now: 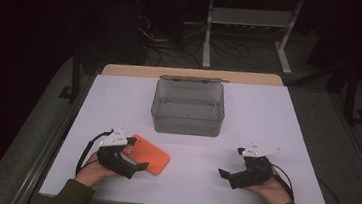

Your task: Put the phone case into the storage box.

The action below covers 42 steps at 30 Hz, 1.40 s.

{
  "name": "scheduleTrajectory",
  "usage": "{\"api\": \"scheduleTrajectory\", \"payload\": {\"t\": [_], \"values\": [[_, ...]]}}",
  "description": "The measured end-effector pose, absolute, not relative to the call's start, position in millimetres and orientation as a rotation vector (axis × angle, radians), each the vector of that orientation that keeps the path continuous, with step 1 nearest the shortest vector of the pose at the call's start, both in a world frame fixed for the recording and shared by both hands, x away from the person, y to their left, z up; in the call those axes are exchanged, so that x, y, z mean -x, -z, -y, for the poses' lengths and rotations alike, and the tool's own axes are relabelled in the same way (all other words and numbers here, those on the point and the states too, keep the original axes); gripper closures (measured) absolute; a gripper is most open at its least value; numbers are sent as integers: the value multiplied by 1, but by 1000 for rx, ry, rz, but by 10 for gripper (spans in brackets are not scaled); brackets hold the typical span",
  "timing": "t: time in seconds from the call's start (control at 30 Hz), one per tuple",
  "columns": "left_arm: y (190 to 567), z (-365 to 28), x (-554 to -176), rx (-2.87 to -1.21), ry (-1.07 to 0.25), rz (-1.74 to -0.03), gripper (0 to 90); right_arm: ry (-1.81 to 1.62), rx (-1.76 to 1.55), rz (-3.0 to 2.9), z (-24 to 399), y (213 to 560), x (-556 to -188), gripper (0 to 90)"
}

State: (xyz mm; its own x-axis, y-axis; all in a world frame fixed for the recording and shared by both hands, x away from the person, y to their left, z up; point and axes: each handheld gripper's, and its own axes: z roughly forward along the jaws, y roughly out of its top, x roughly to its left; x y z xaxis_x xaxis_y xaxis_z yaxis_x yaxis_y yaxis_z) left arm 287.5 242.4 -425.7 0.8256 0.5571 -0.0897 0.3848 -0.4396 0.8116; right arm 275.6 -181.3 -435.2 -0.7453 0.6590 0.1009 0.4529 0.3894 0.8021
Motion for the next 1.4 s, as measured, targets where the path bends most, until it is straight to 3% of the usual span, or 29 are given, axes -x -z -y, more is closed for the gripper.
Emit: {"api": "scheduleTrajectory", "payload": {"t": [1.4], "values": [[426, -245, -288, -2081, -245, -693, 0, -1335, -949, -2447, 161, 426, -287, 0]]}}
